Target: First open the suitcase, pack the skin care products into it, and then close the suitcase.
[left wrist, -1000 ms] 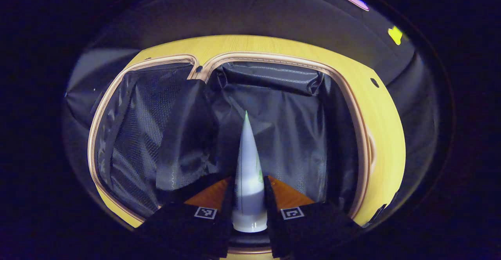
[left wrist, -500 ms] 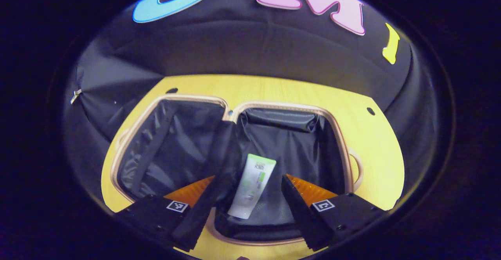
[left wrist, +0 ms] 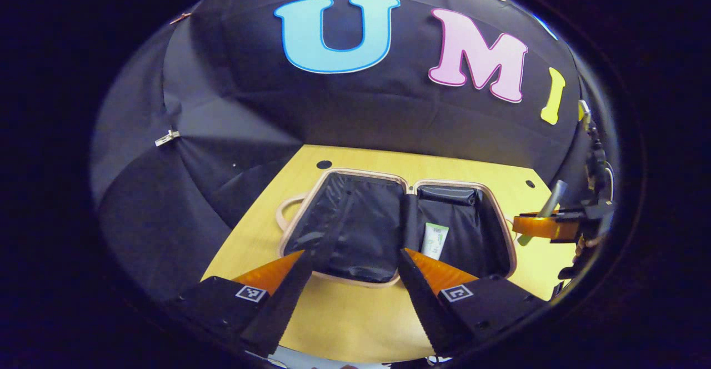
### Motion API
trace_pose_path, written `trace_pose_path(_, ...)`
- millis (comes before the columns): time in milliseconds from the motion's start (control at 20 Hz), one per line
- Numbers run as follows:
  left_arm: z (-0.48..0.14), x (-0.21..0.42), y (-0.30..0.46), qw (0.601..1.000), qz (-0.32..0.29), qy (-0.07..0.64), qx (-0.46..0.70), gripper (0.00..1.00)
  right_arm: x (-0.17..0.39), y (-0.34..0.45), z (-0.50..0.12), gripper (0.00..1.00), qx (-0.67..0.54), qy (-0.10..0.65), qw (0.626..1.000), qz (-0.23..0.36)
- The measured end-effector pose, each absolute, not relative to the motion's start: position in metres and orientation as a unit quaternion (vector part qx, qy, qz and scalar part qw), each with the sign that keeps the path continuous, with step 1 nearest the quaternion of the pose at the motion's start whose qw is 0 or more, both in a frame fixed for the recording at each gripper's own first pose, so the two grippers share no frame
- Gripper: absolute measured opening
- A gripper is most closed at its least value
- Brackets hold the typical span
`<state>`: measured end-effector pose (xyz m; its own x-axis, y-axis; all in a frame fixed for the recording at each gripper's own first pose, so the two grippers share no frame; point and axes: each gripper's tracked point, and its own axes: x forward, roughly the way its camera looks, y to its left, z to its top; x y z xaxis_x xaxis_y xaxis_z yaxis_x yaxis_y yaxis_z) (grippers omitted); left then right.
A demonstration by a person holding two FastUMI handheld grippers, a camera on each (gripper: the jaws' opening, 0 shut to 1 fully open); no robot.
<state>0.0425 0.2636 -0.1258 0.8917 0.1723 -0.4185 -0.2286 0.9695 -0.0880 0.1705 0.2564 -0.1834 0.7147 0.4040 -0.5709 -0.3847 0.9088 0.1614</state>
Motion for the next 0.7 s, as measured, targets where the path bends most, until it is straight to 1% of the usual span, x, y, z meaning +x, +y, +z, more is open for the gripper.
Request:
trace_pose_path(100, -0.13, 0.02, 0.275, 0.969, 0.106, 0.207, -0.081, 0.98, 0.18, 0.263, -0.222, 0.34, -0.018, 0.351, 0.916, 0.194)
trace_pose_path(200, -0.138, 0.01, 0.281, 0.969, 0.1, 0.209, -0.089, 0.98, 0.185, 0.266, -0.253, 0.34, -0.011, 0.402, 0.901, 0.162)
trace_pose_path(300, -0.152, -0.002, 0.293, 0.966, 0.104, 0.223, -0.078, 0.98, 0.196, 0.265, -0.277, 0.34, -0.019, 0.425, 0.895, 0.132)
trace_pose_path(350, -0.158, -0.007, 0.296, 0.965, 0.107, 0.23, -0.075, 0.98, 0.2, 0.263, -0.284, 0.26, -0.025, 0.433, 0.893, 0.118)
trace_pose_path(400, -0.162, -0.01, 0.298, 0.964, 0.105, 0.234, -0.074, 0.98, 0.201, 0.262, -0.29, 0.27, -0.025, 0.444, 0.889, 0.107)
trace_pose_path(450, -0.164, -0.013, 0.298, 0.964, 0.101, 0.233, -0.076, 0.98, 0.204, 0.261, -0.294, 0.34, -0.021, 0.452, 0.887, 0.095)
trace_pose_path(550, -0.167, -0.014, 0.298, 0.964, 0.095, 0.235, -0.082, 0.98, 0.202, 0.258, -0.301, 0.35, -0.007, 0.474, 0.877, 0.072)
trace_pose_path(600, -0.167, -0.014, 0.301, 0.964, 0.097, 0.234, -0.082, 0.98, 0.202, 0.258, -0.301, 0.38, -0.003, 0.474, 0.878, 0.065)
trace_pose_path(650, -0.168, -0.014, 0.306, 0.964, 0.101, 0.233, -0.077, 0.98, 0.204, 0.261, -0.295, 0.29, 0.003, 0.467, 0.882, 0.066)
trace_pose_path(700, -0.168, -0.014, 0.313, 0.964, 0.108, 0.232, -0.07, 0.98, 0.206, 0.259, -0.288, 0.4, 0.002, 0.456, 0.888, 0.064)
